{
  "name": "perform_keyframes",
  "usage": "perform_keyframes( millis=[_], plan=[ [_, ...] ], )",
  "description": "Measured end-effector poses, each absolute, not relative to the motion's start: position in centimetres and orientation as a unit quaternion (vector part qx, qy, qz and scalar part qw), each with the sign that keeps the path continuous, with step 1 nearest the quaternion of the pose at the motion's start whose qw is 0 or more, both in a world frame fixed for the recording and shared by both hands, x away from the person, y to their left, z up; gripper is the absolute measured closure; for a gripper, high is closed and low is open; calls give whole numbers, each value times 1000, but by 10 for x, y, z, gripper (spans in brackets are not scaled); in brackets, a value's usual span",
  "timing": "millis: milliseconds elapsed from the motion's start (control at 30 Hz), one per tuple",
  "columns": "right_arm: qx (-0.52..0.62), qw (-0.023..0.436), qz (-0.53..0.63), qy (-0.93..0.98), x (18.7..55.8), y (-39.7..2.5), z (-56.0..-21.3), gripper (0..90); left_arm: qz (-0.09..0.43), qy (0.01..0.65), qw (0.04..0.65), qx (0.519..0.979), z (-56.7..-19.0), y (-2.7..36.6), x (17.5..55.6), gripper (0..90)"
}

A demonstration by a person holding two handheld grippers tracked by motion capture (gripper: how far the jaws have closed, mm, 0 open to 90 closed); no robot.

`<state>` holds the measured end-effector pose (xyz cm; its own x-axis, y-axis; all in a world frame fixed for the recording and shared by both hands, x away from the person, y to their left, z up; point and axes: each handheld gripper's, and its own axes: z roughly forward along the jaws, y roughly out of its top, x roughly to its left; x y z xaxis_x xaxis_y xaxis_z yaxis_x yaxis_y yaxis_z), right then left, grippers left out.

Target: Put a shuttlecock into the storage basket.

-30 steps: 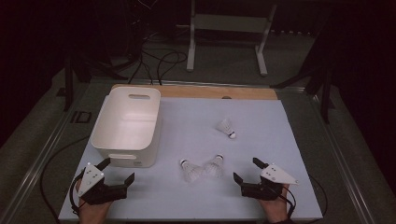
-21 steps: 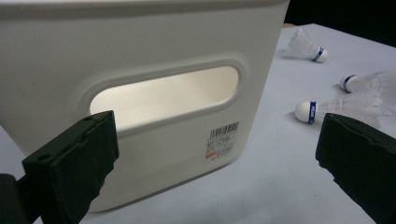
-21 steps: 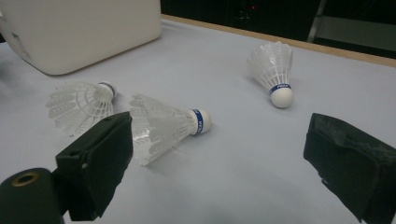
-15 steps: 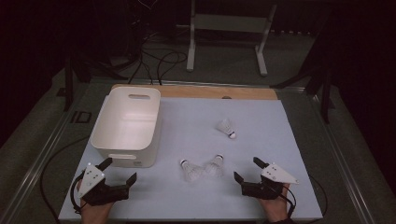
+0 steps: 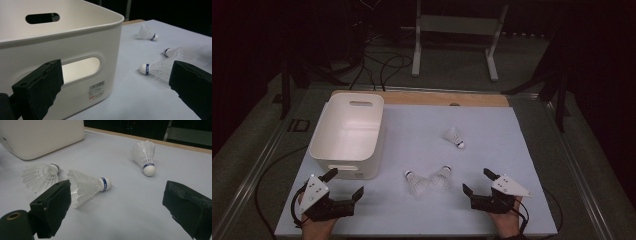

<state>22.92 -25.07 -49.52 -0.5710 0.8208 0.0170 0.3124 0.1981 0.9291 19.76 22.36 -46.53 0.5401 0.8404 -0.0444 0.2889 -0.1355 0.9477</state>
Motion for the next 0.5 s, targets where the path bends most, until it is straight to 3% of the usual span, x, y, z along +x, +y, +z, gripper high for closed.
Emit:
perform_keyframes(
  millis=[500],
  plan=[
    [393, 253, 502, 727, 230, -252, -496, 81, 251, 383, 522, 719, -461, 207, 200, 2]
  ],
)
